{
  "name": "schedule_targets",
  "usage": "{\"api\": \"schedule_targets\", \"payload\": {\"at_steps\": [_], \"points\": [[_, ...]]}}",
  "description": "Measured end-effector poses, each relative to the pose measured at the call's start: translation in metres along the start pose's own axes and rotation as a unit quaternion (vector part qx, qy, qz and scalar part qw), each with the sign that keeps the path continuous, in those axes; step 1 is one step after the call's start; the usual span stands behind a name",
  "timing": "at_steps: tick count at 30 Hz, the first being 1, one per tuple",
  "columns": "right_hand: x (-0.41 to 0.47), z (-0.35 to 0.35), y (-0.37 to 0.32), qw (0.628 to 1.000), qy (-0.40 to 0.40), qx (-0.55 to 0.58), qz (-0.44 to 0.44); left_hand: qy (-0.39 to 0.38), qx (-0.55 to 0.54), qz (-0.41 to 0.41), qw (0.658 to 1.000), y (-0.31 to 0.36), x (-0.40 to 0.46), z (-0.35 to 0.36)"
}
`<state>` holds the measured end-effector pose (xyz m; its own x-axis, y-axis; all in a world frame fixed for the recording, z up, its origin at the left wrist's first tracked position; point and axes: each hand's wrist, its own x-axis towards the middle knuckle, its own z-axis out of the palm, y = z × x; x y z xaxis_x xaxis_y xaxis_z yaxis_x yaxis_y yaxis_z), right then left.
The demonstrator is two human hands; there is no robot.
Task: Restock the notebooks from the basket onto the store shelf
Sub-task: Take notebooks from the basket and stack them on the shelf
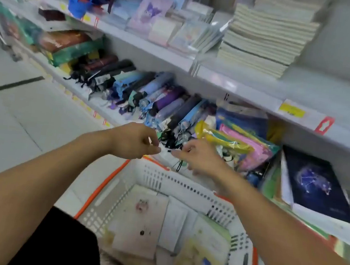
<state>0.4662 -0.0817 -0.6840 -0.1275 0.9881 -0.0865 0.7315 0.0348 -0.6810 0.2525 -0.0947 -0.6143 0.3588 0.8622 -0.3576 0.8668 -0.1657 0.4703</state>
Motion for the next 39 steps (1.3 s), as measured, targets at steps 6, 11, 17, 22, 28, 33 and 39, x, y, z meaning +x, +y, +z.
{"api": "schedule_targets", "payload": {"at_steps": [6,11,17,22,28,33,39], "points": [[-0.066,0.177,0.079,0.949,-0.176,0.013,0.261,-0.107,0.018,-0.049,0.993,-0.04,-0.019,0.004],[-0.073,0.245,0.065,0.923,-0.097,-0.01,0.372,-0.096,0.051,-0.031,0.994,-0.051,-0.013,0.003],[-0.073,0.269,0.075,0.927,-0.038,-0.052,0.369,-0.098,0.043,-0.015,0.994,-0.046,-0.008,0.005],[-0.066,0.231,0.092,0.938,-0.057,0.165,0.301,-0.118,0.082,-0.03,0.989,-0.051,0.001,0.011],[-0.041,0.131,0.05,0.785,-0.02,0.59,0.186,-0.093,0.033,-0.173,0.98,-0.054,0.006,0.012],[-0.022,0.117,0.018,0.727,-0.057,0.671,0.137,-0.034,-0.241,-0.095,0.965,-0.049,0.008,0.02],[-0.036,0.186,0.105,0.956,-0.179,-0.11,0.207,0.138,-0.195,-0.111,0.965,-0.041,0.016,0.013]]}}
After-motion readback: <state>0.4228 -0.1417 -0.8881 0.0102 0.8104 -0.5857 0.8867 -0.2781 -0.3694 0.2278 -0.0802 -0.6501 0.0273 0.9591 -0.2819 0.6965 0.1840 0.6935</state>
